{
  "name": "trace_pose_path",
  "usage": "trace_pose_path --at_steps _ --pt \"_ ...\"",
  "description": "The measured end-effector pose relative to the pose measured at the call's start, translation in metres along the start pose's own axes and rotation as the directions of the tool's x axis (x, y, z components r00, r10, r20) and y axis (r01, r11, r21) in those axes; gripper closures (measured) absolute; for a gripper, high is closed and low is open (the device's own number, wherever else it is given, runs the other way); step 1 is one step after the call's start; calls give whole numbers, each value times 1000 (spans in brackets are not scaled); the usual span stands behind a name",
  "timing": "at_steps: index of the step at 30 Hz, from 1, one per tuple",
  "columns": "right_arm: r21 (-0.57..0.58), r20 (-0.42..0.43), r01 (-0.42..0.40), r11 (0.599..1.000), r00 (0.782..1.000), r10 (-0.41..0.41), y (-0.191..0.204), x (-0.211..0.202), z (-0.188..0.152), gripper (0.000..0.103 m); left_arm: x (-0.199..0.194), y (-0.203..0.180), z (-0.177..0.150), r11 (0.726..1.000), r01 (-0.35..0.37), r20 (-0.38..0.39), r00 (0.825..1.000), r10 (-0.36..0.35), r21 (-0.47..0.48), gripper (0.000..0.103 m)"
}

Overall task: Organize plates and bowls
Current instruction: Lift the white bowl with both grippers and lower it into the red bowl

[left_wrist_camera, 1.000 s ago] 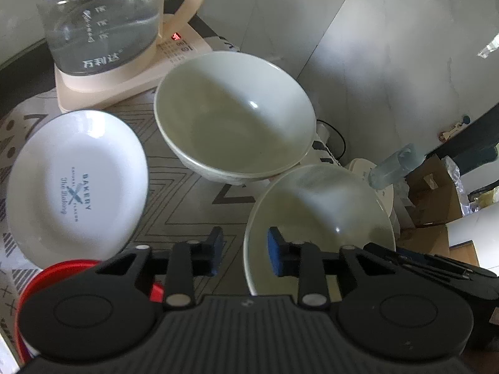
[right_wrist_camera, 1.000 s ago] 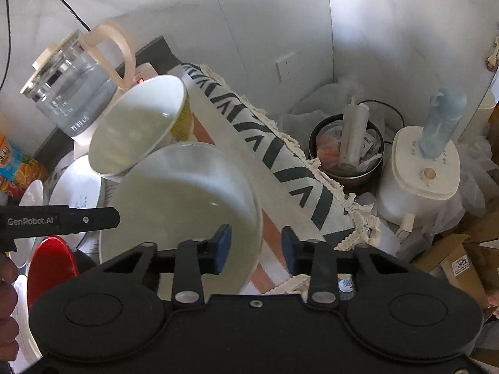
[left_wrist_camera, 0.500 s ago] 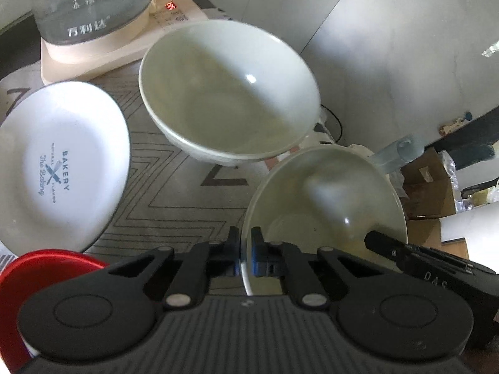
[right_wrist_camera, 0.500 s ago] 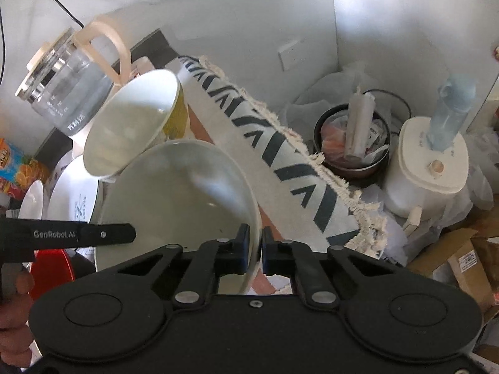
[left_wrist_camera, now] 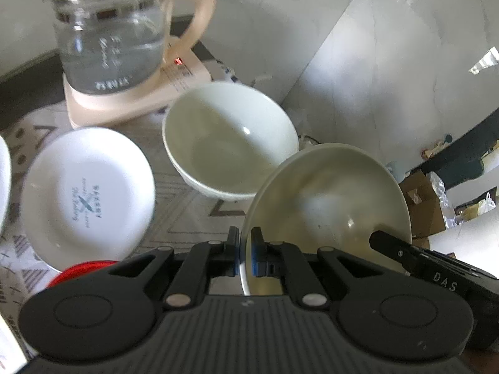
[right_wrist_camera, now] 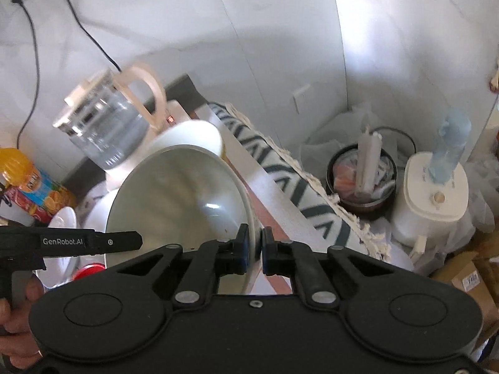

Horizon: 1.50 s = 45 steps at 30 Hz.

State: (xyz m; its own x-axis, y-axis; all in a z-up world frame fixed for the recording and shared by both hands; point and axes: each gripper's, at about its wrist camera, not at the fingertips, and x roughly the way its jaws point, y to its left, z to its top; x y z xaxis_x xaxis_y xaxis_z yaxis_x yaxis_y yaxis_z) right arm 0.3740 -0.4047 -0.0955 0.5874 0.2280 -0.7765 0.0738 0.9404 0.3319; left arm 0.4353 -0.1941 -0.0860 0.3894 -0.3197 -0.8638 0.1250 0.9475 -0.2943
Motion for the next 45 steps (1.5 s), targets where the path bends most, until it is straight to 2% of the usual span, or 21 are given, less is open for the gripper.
trace_pose_path --at_steps 9,19,30,45 --pt "-32 56 -39 999 998 41 30 -17 3 95 -38 19 0 1000 -8 55 998 9 -28 98" --pt "-103 65 -80 991 994 87 70 -26 -6 94 -67 53 -17 995 -33 87 995 42 -93 98" --pt "-157 28 -133 979 990 139 106 -27 -21 94 -95 89 -42 981 -66 111 990 88 -182 98" --pt "-213 -87 -184 960 982 169 141 -7 -49 94 -100 133 -79 949 -117 42 990 135 -292 98"
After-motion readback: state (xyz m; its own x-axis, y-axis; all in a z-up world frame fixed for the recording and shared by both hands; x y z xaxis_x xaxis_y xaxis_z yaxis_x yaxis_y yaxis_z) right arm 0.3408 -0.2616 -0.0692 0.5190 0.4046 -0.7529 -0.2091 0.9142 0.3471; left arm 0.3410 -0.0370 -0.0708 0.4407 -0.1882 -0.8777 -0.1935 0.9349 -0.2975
